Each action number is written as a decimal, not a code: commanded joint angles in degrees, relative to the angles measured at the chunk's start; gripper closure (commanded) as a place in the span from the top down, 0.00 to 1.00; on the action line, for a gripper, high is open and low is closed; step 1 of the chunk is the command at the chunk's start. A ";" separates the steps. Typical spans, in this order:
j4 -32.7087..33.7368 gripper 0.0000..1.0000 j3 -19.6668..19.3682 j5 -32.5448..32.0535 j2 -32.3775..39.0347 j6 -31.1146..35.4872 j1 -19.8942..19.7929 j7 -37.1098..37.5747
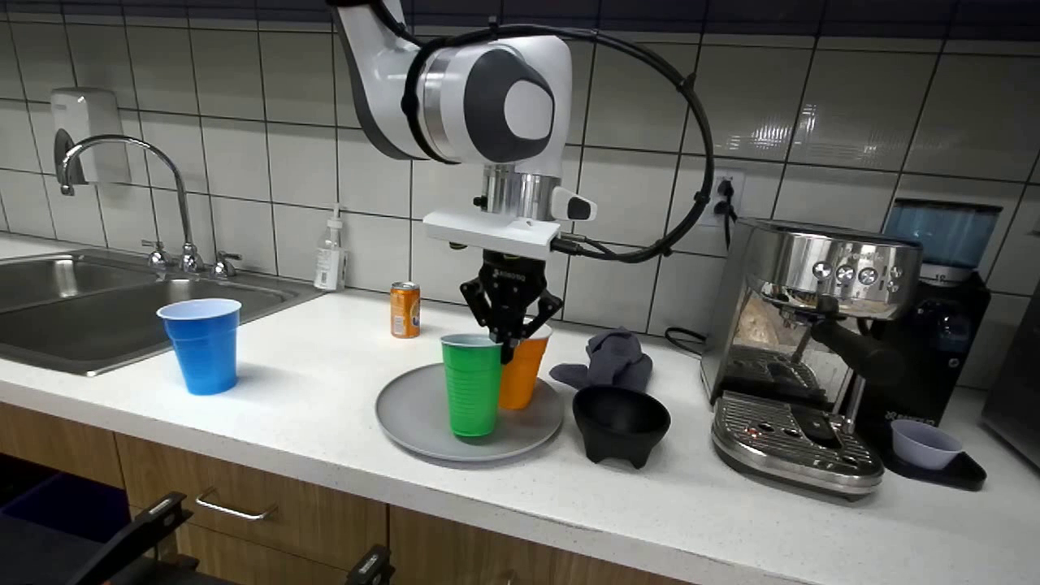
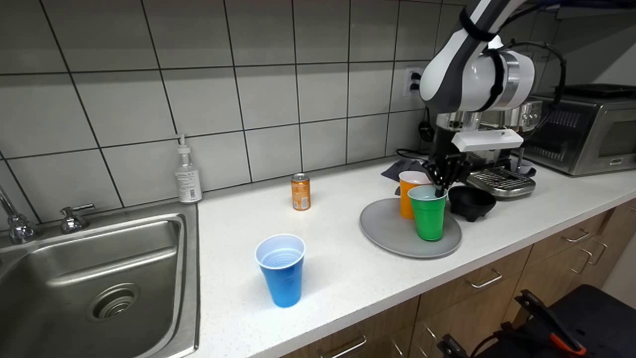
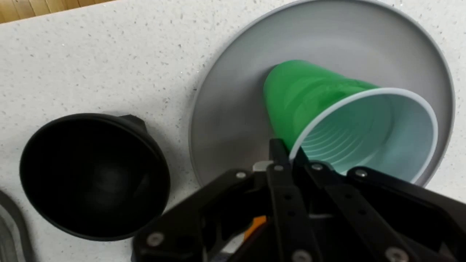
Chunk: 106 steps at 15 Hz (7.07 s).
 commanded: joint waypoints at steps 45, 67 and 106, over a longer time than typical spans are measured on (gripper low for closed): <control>-6.41 1.00 12.68 -4.82 -11.71 0.11 11.74 11.34; 5.66 1.00 20.61 -11.95 -0.08 1.15 20.91 9.66; 5.74 1.00 27.82 -8.65 5.83 -0.88 25.69 6.98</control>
